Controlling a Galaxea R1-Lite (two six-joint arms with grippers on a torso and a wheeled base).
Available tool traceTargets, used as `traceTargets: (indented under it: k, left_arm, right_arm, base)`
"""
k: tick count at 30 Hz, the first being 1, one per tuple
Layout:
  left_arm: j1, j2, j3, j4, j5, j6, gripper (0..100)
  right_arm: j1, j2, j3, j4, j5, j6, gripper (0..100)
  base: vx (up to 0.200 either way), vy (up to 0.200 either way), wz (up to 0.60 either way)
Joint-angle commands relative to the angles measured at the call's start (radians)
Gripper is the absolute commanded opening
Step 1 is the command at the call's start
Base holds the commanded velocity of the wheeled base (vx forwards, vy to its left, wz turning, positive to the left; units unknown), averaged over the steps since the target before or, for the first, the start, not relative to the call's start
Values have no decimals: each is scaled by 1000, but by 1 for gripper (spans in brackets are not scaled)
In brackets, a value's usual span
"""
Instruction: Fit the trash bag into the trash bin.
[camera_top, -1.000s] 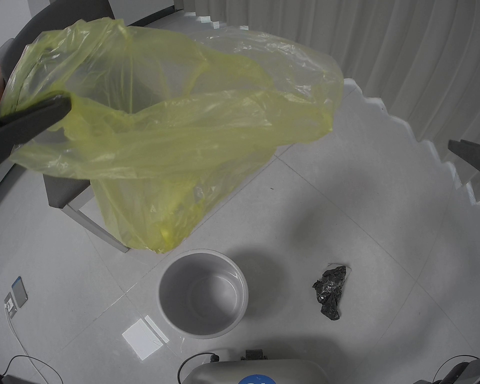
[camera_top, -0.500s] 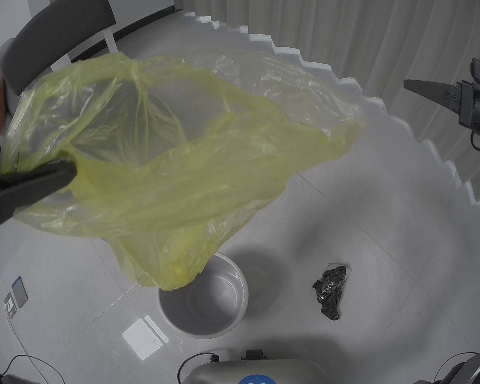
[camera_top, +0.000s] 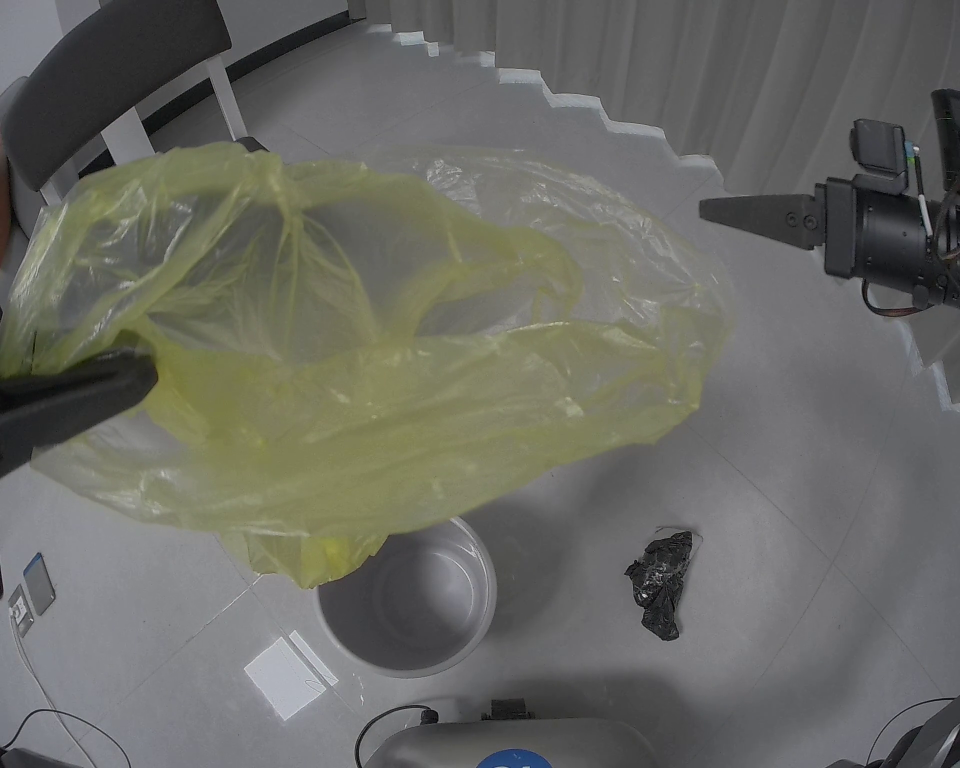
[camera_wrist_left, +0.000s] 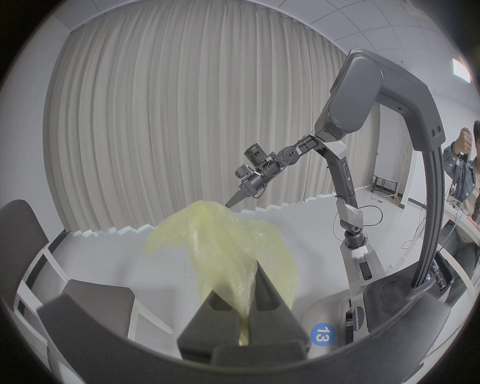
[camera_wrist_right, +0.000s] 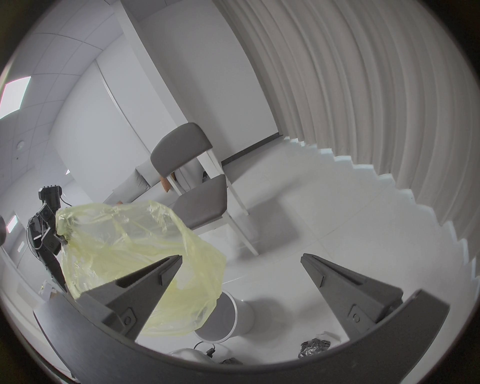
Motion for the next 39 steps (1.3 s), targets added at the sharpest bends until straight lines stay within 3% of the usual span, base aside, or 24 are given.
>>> traceTargets:
  k: [1, 16, 17, 34, 38, 39]
  left_arm:
    - [-1, 0, 0, 0, 0, 0, 0]
    - [-23, -23, 35, -29, 0, -2, 0]
    - [-23, -23, 35, -29, 0, -2, 0]
    - [2, 0, 60, -75, 23, -16, 0]
    - [66, 6, 77, -89, 77, -88, 0]
    - [89, 7, 90, -107, 106, -184, 0]
  right_arm:
    - [36, 39, 8, -1, 1, 0, 100]
    - [54, 88, 28, -13, -2, -5, 100]
    - [54, 88, 35, -13, -2, -9, 0]
    - [53, 76, 84, -16, -5, -12, 0]
    - [53, 60, 128, -18, -10, -12, 0]
    - [54, 31, 171, -22, -13, -14, 0]
  base:
    - [0, 0, 0]
    - [0, 0, 0]
    - [0, 0, 0]
    - [0, 0, 0]
    - [0, 0, 0]
    - [0, 0, 0]
